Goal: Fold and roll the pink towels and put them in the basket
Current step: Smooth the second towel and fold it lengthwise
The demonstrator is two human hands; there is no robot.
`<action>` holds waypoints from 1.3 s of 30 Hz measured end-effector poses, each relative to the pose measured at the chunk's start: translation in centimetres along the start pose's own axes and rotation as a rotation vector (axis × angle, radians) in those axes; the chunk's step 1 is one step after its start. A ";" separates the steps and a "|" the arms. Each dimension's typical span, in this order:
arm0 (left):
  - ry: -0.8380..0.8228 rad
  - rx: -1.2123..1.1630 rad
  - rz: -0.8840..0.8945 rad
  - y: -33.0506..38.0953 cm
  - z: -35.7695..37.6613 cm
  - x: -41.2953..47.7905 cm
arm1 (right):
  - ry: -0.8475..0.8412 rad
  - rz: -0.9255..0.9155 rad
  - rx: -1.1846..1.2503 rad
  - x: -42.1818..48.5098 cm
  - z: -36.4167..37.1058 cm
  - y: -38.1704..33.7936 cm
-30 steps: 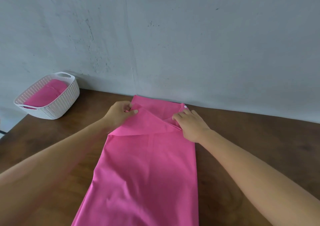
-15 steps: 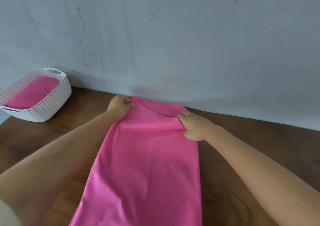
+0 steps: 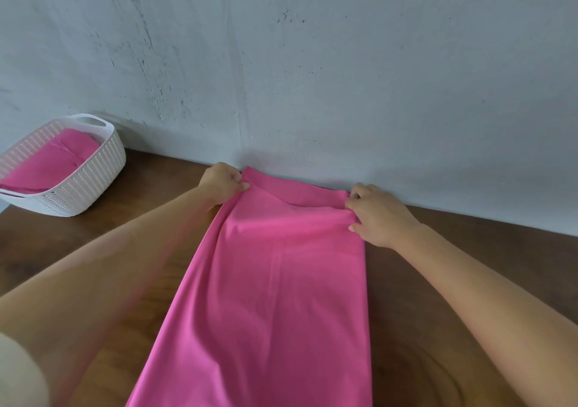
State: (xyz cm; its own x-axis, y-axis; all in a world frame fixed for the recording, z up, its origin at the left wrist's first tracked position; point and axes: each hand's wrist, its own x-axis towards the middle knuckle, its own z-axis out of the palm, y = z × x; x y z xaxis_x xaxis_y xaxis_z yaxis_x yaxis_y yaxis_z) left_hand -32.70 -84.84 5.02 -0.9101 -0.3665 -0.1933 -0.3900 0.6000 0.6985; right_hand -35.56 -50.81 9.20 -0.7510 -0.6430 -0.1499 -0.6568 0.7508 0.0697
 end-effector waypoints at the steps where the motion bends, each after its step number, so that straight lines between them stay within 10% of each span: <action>1: 0.012 -0.007 0.008 0.0 -0.1 -0.1 | 0.017 0.021 -0.031 -0.2 -0.2 0.1; 23: 0.109 -0.386 0.276 3.6 -9.5 -10.7 | 0.277 0.261 0.069 -7.8 -3.8 -0.1; 39: 0.161 -0.112 0.585 4.5 -11.2 -19.6 | 0.402 0.338 0.225 -13.2 -5.8 -1.9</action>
State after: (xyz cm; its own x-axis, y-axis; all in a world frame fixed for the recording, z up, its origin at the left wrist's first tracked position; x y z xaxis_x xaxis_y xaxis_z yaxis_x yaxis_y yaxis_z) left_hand -15.10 -82.94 19.72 -0.9327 -0.1070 0.3444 0.1928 0.6592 0.7269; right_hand -24.79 -44.68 16.74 -0.9124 -0.3356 0.2345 -0.3783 0.9101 -0.1693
